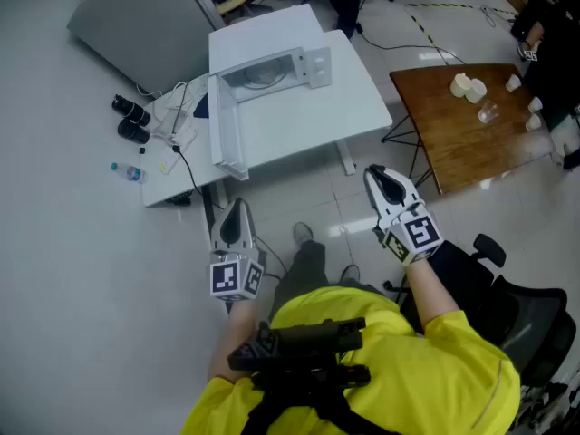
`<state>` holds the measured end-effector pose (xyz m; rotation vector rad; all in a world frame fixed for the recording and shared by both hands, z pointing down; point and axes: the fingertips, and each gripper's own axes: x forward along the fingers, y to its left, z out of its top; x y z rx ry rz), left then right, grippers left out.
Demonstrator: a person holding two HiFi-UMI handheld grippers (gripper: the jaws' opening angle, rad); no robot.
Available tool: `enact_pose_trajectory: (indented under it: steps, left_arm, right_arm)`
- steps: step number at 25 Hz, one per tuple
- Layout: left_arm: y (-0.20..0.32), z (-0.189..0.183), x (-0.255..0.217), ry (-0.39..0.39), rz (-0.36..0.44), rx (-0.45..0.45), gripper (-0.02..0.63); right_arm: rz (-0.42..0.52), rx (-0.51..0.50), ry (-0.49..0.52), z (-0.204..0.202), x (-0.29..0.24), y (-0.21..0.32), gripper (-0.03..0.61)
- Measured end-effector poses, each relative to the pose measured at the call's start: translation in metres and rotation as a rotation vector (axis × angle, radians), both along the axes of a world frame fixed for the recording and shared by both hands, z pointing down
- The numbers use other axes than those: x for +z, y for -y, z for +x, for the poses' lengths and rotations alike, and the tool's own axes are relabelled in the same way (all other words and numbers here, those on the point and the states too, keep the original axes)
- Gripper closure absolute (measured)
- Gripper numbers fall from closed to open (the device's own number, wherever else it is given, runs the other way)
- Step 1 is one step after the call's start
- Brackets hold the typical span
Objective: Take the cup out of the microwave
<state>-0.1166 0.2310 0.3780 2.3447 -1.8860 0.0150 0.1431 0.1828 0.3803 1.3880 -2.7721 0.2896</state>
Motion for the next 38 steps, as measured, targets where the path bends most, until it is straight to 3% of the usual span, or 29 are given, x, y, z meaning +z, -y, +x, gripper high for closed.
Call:
enact_pose_trajectory:
  steps: [1,3,6,7,10,17,21,23,26,31,33,36,38]
  left_arm:
    - [0.016,-0.008,0.003,-0.011,0.002,-0.011,0.609]
    - [0.048,-0.023,0.012,-0.028,0.005,-0.027,0.609]
    - [0.097,-0.042,0.028,-0.020,0.017,-0.020,0.609]
    - [0.115,-0.048,0.034,-0.019,0.024,-0.015,0.609]
    - [0.171,-0.064,0.043,-0.020,0.029,-0.004,0.609]
    - [0.245,-0.084,0.074,-0.060,-0.077,-0.005,0.609]
    - [0.277,-0.091,0.089,-0.040,-0.115,-0.003,0.609]
    - [0.281,-0.094,0.098,-0.035,-0.151,-0.013,0.609]
    - [0.284,-0.096,0.109,-0.033,-0.175,-0.037,0.609]
    - [0.295,-0.097,0.126,-0.027,-0.190,-0.034,0.609]
    - [0.302,-0.095,0.135,-0.017,-0.201,-0.034,0.609]
    - [0.315,-0.089,0.135,-0.017,-0.199,-0.023,0.609]
    - [0.320,-0.088,0.133,-0.013,-0.188,-0.013,0.609]
  right_arm:
    - [-0.008,-0.014,0.002,-0.010,0.005,0.016,0.534]
    - [-0.023,-0.040,0.000,-0.029,0.017,0.048,0.451]
    - [-0.038,-0.063,-0.021,-0.061,0.045,0.100,0.443]
    - [-0.046,-0.069,-0.029,-0.073,0.056,0.120,0.371]
    - [-0.040,-0.093,-0.061,-0.115,0.087,0.190,0.285]
    - [-0.133,-0.159,-0.161,-0.215,0.202,0.354,0.147]
    - [-0.175,-0.123,-0.179,-0.258,0.259,0.450,0.147]
    - [-0.193,-0.107,-0.189,-0.275,0.285,0.479,0.080]
    - [-0.214,-0.099,-0.222,-0.295,0.323,0.507,0.083]
    - [-0.160,-0.078,-0.237,-0.321,0.340,0.548,0.101]
    - [-0.155,-0.076,-0.254,-0.328,0.347,0.557,0.129]
    - [-0.163,-0.060,-0.278,-0.331,0.356,0.564,0.224]
    - [-0.164,-0.043,-0.282,-0.330,0.357,0.565,0.229]
